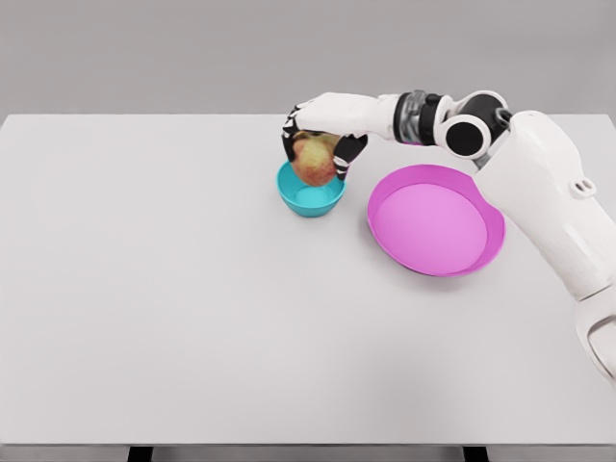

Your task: Put the apple from the pink plate into the blue bowl with your right arm

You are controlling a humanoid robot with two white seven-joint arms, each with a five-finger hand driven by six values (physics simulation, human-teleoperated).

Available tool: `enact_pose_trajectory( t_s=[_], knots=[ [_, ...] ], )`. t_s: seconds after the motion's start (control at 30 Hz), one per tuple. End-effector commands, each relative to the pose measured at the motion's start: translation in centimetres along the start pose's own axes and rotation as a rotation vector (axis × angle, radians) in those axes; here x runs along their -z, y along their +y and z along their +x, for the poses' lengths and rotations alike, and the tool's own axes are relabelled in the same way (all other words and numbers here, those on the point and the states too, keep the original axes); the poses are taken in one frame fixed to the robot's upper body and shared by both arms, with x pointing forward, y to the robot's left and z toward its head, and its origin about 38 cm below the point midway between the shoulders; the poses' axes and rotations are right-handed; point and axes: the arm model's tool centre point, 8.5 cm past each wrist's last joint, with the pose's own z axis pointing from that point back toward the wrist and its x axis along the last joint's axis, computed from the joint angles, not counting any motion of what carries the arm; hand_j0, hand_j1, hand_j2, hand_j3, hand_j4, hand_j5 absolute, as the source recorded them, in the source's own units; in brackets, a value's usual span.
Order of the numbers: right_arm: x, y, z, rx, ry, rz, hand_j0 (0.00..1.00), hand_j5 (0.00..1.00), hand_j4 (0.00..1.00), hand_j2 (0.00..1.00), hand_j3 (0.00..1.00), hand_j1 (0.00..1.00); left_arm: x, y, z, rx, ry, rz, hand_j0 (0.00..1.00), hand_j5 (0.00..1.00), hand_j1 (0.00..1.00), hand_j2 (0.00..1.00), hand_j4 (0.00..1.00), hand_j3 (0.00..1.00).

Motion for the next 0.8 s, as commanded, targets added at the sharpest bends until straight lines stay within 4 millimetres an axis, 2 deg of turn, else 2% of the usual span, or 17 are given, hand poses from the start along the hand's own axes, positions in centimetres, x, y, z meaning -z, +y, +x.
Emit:
enact_pose_trajectory(
  t_s=[0.0, 0.1, 0.2, 0.27, 0.3, 0.5, 0.53, 0.63, 0.7, 0.77],
  knots=[
    [0.2, -0.3, 0.5, -0.003, -0.014, -0.01, 0.43, 0.43, 0.43, 0.43, 0.43, 0.43, 0.0, 0.0, 0.0, 0.0, 0.0, 0.0, 1.0, 1.0, 1.0, 1.0, 1.0, 1.0],
    [0.3, -0.4, 0.9, -0.009, -0.023, -0.013, 0.46, 0.46, 0.46, 0.46, 0.46, 0.46, 0.0, 0.0, 0.1, 0.0, -0.001, 0.0, 1.0, 1.0, 1.0, 1.0, 1.0, 1.0],
    [0.2, -0.4, 1.1, -0.017, -0.024, -0.013, 0.66, 0.66, 0.66, 0.66, 0.66, 0.66, 0.0, 0.0, 0.0, 0.0, -0.001, 0.0, 1.0, 1.0, 1.0, 1.0, 1.0, 1.0],
    [0.1, -0.4, 1.2, -0.059, -0.004, 0.001, 0.88, 0.88, 0.88, 0.88, 0.88, 0.88, 0.0, 0.0, 0.0, 0.0, 0.0, 0.0, 1.0, 1.0, 1.0, 1.0, 1.0, 1.0],
    [0.1, -0.6, 1.5, -0.076, 0.002, 0.0, 0.92, 0.92, 0.92, 0.92, 0.92, 0.92, 0.0, 0.0, 0.1, 0.0, -0.003, 0.0, 1.0, 1.0, 1.0, 1.0, 1.0, 1.0],
    [-1.0, -0.6, 1.5, -0.094, 0.013, -0.007, 0.96, 0.96, 0.96, 0.96, 0.96, 0.96, 0.0, 0.0, 0.0, 0.0, 0.0, 0.0, 1.0, 1.0, 1.0, 1.0, 1.0, 1.0],
    [-1.1, -0.7, 1.5, -0.096, 0.015, -0.009, 1.0, 1.0, 1.0, 1.0, 1.0, 1.0, 0.0, 0.0, 0.1, 0.0, -0.001, 0.0, 1.0, 1.0, 1.0, 1.0, 1.0, 1.0],
    [-1.4, -0.8, 1.4, -0.093, 0.02, -0.017, 1.0, 1.0, 1.0, 1.0, 1.0, 1.0, 0.0, 0.0, 0.1, 0.0, -0.001, 0.0, 1.0, 1.0, 1.0, 1.0, 1.0, 1.0],
    [-1.8, -1.6, 2.2, -0.114, 0.0, -0.045, 1.0, 1.0, 1.0, 1.0, 1.0, 1.0, 0.0, 0.0, 0.1, 0.0, -0.001, 0.0, 1.0, 1.0, 1.0, 1.0, 1.0, 1.0],
    [-6.0, -1.6, 3.7, -0.18, -0.013, -0.098, 1.0, 1.0, 1.0, 1.0, 1.0, 1.0, 0.0, 0.0, 0.1, 0.0, -0.001, 0.0, 1.0, 1.0, 1.0, 1.0, 1.0, 1.0]
  ],
)
